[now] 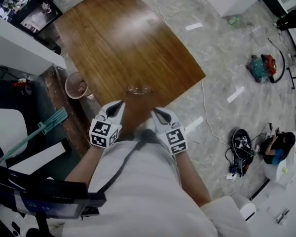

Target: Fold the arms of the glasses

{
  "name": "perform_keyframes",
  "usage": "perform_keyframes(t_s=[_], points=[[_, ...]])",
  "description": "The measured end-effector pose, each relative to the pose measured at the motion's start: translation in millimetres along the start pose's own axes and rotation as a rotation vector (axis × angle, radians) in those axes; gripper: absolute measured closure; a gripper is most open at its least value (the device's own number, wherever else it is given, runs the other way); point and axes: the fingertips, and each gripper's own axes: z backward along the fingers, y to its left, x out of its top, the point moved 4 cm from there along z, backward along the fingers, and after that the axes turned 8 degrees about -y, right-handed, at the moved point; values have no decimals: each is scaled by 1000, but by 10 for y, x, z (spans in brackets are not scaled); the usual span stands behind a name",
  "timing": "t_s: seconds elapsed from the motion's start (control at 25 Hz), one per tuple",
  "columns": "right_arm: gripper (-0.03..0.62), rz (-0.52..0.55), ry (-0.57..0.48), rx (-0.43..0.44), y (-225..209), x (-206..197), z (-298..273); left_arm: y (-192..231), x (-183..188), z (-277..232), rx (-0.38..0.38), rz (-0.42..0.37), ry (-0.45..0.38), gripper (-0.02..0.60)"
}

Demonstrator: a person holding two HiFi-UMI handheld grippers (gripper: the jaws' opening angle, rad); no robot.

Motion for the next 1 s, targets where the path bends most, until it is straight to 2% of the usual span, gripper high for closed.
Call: perform_keyframes(t_s=[0.32,1.0], points=[[585,-25,-12,-17,35,-32,287,-33,28,157,52,31,-36,577],[586,-7,6,3,83,11,199,112,42,146,72,58,-46,578]])
